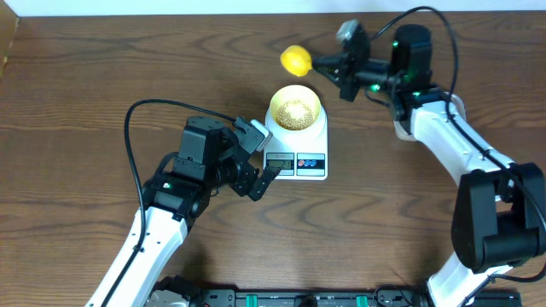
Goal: Scoop item into bowl and weigh 50g on scale
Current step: 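Carry the empty yellow scoop right back to the soybean tub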
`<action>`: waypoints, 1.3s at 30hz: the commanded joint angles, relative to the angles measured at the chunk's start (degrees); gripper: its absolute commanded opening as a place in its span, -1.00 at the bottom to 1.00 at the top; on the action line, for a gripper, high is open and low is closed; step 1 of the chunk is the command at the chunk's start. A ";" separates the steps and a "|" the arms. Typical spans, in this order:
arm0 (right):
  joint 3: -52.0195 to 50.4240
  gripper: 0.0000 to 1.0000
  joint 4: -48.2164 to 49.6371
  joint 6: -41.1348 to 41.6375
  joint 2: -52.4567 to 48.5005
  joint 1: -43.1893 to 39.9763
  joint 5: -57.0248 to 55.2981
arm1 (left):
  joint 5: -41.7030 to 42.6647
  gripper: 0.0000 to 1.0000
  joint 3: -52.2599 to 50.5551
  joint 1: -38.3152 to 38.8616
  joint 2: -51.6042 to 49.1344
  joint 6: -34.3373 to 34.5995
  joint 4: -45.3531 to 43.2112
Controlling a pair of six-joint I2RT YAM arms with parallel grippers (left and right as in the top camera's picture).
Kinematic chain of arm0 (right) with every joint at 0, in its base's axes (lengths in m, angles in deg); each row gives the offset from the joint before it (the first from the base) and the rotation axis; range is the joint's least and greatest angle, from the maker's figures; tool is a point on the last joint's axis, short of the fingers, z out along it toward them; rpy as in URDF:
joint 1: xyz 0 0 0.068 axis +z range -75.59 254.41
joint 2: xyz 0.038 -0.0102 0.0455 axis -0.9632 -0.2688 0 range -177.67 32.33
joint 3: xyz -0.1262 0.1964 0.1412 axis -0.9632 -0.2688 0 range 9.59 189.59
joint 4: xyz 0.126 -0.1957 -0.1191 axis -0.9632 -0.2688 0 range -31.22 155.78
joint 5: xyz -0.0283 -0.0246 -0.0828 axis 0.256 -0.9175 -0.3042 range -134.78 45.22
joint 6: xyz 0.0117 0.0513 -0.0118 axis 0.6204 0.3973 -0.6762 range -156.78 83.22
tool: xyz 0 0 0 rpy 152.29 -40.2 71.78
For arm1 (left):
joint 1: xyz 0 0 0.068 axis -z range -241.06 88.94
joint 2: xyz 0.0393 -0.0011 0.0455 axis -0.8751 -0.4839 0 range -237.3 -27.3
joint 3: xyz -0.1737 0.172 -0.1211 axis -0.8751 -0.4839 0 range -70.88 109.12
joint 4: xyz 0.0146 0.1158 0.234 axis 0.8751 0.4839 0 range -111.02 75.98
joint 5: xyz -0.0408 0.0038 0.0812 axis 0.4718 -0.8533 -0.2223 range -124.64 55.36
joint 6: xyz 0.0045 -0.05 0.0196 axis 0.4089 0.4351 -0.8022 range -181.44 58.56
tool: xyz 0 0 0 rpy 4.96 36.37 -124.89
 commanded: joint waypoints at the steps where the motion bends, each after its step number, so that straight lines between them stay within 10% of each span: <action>1: -0.02 -0.98 -0.11 23.50 -0.39 -4.48 0.52 | 0.57 0.99 -0.87 -0.17 -0.33 -1.18 0.17; 10: -0.02 -0.97 -9.18 30.73 4.59 -12.37 -0.90 | 0.57 0.99 -0.87 -0.17 -0.33 -1.16 0.17; 20: -0.02 -0.97 -35.76 16.37 17.68 -17.44 -17.66 | 0.57 0.99 -0.87 -0.17 -0.33 -1.16 0.17; 39: -0.02 -0.97 -49.09 2.95 17.33 -19.19 -46.38 | 0.57 0.99 -0.87 -0.17 -0.33 -1.18 0.17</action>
